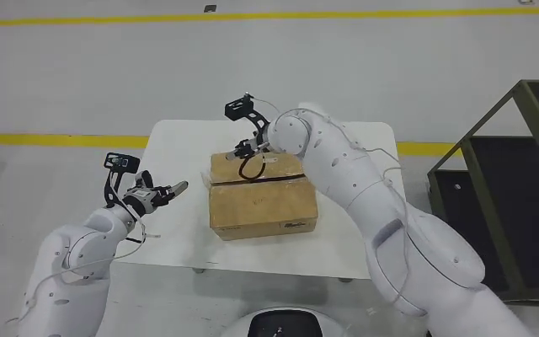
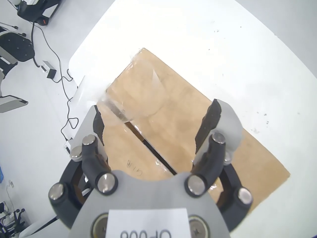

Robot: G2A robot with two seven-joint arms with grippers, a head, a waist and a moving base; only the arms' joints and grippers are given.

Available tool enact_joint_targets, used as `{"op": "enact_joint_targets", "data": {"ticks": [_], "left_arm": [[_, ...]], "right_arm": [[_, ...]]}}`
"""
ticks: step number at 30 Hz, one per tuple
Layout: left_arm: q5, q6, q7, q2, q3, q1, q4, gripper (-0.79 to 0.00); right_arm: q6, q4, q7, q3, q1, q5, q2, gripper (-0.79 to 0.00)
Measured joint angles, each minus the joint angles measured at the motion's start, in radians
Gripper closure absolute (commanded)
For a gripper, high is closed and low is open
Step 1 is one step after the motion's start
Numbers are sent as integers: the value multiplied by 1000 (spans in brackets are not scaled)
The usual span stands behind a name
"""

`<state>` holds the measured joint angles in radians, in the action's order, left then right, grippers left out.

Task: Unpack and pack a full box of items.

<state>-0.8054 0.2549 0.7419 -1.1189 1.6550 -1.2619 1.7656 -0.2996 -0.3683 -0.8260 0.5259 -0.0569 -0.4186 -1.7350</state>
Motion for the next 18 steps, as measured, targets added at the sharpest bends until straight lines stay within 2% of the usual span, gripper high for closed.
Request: {"op": "enact_joint_targets", "data": {"ticks": [2, 3, 5, 7, 8, 10, 11, 13, 18], "left_arm": [[0, 0, 0, 0, 0, 0, 0, -785], [0, 0, 0, 0, 0, 0, 0, -785], [0, 0, 0, 0, 0, 0, 0, -785], [0, 0, 0, 0, 0, 0, 0, -785], [0, 0, 0, 0, 0, 0, 0, -785], [0, 0, 0, 0, 0, 0, 0, -785], [0, 0, 0, 0, 0, 0, 0, -785], [0, 0, 0, 0, 0, 0, 0, -785], [0, 0, 0, 0, 0, 0, 0, -785]], "right_arm": [[7, 26, 2, -15, 0, -13, -23, -659], [12, 36, 3, -20, 0, -19, -32, -610], [26, 61, 7, -27, -1, -21, -51, -579], [34, 83, 13, -29, -2, -20, -67, -489], [36, 91, 14, -30, -3, -20, -73, -409], [36, 107, 12, -28, -3, -14, -84, -339], [32, 118, 6, -23, -4, -1, -90, -268], [21, 133, -3, -12, -2, 24, -97, 0], [33, 167, -14, 0, 8, 37, -110, 0]]}}
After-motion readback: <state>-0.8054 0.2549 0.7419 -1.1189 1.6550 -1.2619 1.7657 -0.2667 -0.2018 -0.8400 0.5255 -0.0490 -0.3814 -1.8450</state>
